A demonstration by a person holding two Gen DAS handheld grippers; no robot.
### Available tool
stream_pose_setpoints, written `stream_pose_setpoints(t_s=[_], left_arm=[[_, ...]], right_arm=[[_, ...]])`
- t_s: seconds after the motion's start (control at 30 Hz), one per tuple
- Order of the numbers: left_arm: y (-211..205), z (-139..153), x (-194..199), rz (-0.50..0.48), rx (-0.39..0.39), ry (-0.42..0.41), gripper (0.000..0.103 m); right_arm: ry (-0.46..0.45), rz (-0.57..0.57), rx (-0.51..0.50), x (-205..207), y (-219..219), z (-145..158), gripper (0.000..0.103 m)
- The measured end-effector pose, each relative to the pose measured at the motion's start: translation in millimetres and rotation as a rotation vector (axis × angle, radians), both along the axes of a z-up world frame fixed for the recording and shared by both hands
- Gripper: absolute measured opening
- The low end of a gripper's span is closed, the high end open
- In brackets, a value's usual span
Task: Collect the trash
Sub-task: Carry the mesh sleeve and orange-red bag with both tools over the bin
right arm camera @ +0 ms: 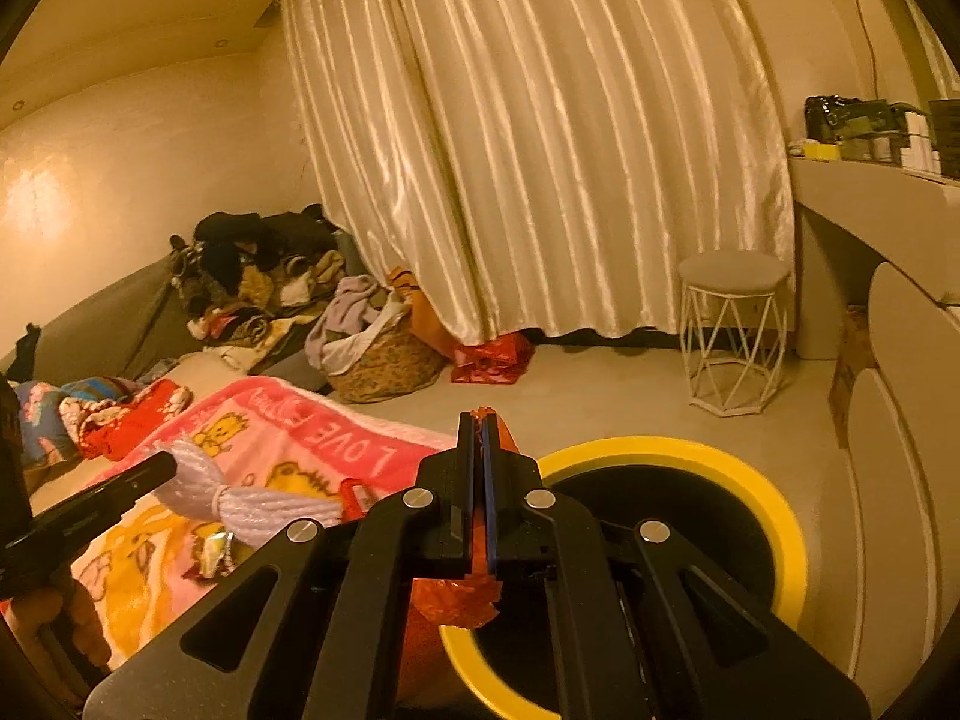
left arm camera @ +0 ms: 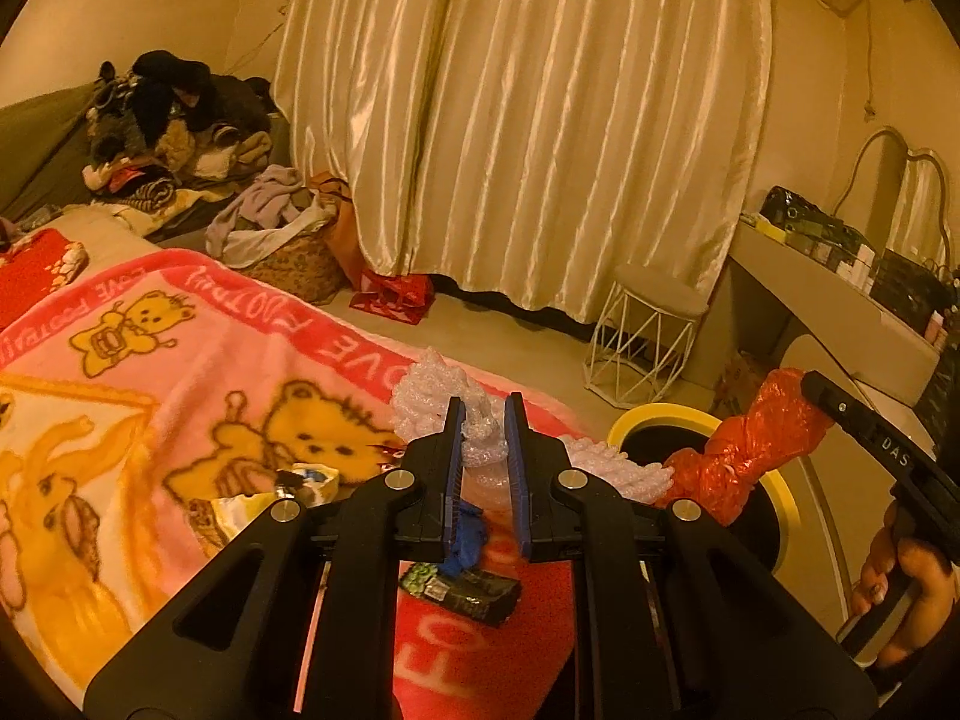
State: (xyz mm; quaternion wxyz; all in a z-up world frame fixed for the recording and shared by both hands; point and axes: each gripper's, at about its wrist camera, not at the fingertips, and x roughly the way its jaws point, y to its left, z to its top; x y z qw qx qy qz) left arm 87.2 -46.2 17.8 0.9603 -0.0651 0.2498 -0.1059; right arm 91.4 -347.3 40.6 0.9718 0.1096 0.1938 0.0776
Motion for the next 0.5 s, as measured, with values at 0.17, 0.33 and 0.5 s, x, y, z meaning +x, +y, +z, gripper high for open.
stream_pose_setpoints(t_s=[0.17,0.33,0.5], left_arm=[[-14.3,-0.5,1.1,-0.028,0.017,-0.003,0.009],[-28.3,-0.4,4.4,-0.055,0.036,-0.008,0.009],[-41.5,-2.1,6.8,-0.080,0.053,-0.008,0.009]], right_arm=[[0.005,-0.032,-0.004,1.5,-10.6,-4.4,0.003],[0.010,-0.074,-0.010,1.3,-19.5,-7.4,0.003],[0.010,-0.106,-0.023,2.1,-26.2,-9.6,0.003]])
